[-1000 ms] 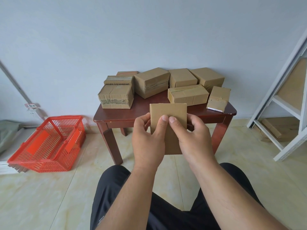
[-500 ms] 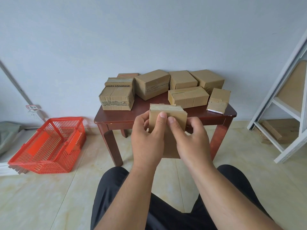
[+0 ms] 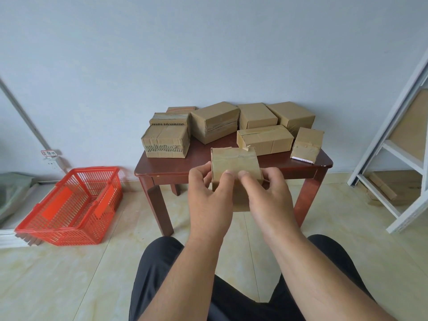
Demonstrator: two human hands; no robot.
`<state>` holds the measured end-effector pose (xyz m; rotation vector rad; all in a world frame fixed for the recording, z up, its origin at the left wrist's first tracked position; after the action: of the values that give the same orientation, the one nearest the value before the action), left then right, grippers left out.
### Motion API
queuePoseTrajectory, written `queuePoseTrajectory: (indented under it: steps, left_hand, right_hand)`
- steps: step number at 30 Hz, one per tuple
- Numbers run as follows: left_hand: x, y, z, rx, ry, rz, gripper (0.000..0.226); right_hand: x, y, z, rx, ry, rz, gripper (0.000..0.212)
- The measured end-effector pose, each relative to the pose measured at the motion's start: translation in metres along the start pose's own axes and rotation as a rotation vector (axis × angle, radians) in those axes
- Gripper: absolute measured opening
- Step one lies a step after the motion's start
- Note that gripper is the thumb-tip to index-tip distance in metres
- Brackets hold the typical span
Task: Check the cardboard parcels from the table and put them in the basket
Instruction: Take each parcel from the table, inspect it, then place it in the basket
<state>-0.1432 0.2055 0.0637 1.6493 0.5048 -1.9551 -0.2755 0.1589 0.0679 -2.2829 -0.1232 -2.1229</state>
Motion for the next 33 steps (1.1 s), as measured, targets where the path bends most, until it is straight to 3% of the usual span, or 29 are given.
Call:
queuePoseTrajectory:
  steps: [3, 8, 12, 18, 23, 33]
  left_hand:
    - [0.003, -0.002, 0.002, 0.040, 0.016, 0.033, 0.032]
    - [0.000, 0.004, 0.001, 0.022, 0.114, 0.085, 0.062]
    - [-0.002, 0.005, -0.001, -0.005, 0.114, 0.086, 0.035]
    - [0.004, -0.001, -0.001, 0.027, 0.073, 0.087, 0.039]
    - [0.005, 0.002, -0.004, -0.019, 0.048, 0.061, 0.036]
    - [0.009, 0.000, -0.008, -0.085, 0.072, 0.068, 0.043]
  right_hand:
    - [0.004, 0.004, -0.004, -0.032, -0.004, -0.010, 0.025]
    - [0.001, 0.001, -0.002, -0.016, 0.005, -0.037, 0.026]
    - [-0.006, -0.002, 0.000, 0.007, 0.031, -0.022, 0.028]
    - [-0.004, 0.003, -0.003, -0.046, 0.000, -0.060, 0.032]
    - [-0.005, 0.002, 0.000, 0.017, -0.062, -0.121, 0.048]
    - [-0.011, 0.001, 0.000, -0.031, 0.011, -0.077, 0.028]
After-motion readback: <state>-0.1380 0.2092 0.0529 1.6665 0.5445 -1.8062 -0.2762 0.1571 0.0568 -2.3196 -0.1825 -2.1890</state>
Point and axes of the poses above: each hand's wrist, its own y-axis towards the middle knuckle, its own z-axis out of the palm, x = y × z, the point moved 6 cm from there along y, towards the middle knuckle, and after that the axes turned 2 degrees about -y, right-handed, at the moved point
